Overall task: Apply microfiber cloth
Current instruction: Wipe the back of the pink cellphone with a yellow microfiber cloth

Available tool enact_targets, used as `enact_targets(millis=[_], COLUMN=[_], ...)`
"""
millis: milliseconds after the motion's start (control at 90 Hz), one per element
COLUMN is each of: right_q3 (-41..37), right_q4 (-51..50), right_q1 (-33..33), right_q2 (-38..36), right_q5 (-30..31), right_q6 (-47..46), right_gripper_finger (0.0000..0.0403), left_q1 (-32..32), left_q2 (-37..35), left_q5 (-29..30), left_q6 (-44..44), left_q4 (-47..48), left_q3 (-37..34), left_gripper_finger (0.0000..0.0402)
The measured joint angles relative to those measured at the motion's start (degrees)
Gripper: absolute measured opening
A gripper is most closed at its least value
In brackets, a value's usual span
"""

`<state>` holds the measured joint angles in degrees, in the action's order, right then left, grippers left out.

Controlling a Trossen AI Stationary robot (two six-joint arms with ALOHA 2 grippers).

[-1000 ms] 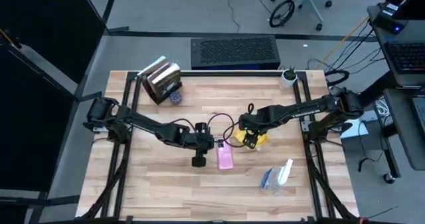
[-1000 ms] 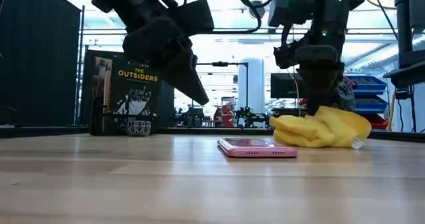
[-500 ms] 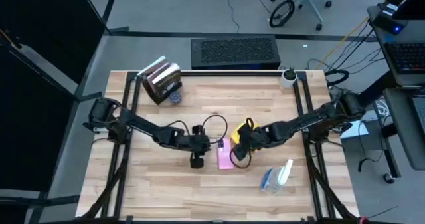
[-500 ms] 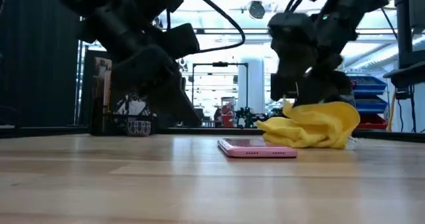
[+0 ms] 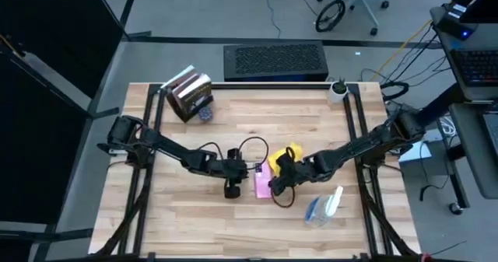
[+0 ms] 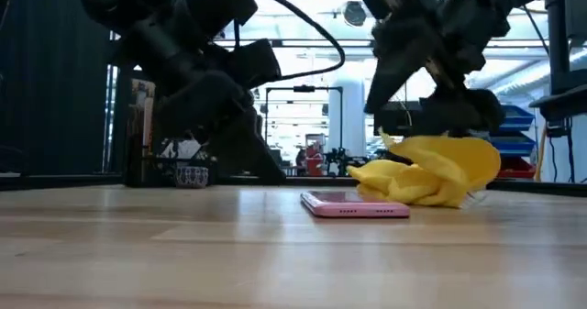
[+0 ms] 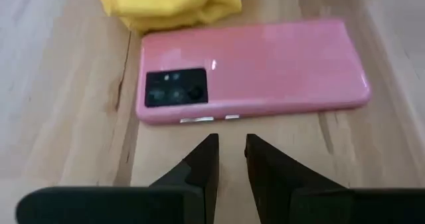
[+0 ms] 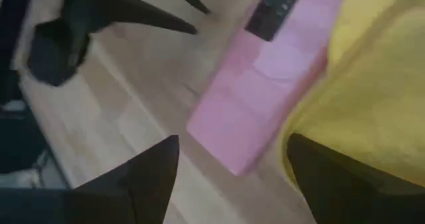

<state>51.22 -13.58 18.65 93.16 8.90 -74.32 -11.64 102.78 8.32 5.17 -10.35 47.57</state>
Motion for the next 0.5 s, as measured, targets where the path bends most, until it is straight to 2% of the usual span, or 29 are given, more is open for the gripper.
enact_targets(millis=[111, 233, 367, 500], right_q3=[0.0, 0.0, 1.5, 1.9], right_q4=[-1.4, -5.8, -7.4, -1.2], right_q1=[-0.3, -1.0, -1.9, -2.0], right_q2=[1.4, -2.3, -8.2, -9.2], right_q5=[-4.8, -7.1, -4.9, -0.4], right_q6=[1.0, 1.3, 1.9, 3.4], right_gripper_finger=[0.0267, 0.0267, 0.0267, 0.0267], left_q1=[0.0, 0.0, 0.0, 0.0], left_q2=[0.0, 0.0, 0.0, 0.0], left_q5=[-0.1, -0.1, -0.1, -0.1], left_q6=[0.0, 0.0, -1.2, -1.4], left_q4=[0.1, 0.2, 0.1, 0.1], left_q3=[0.0, 0.0, 0.0, 0.0], left_gripper_finger=[0.0063, 0.0063, 0.0063, 0.0063])
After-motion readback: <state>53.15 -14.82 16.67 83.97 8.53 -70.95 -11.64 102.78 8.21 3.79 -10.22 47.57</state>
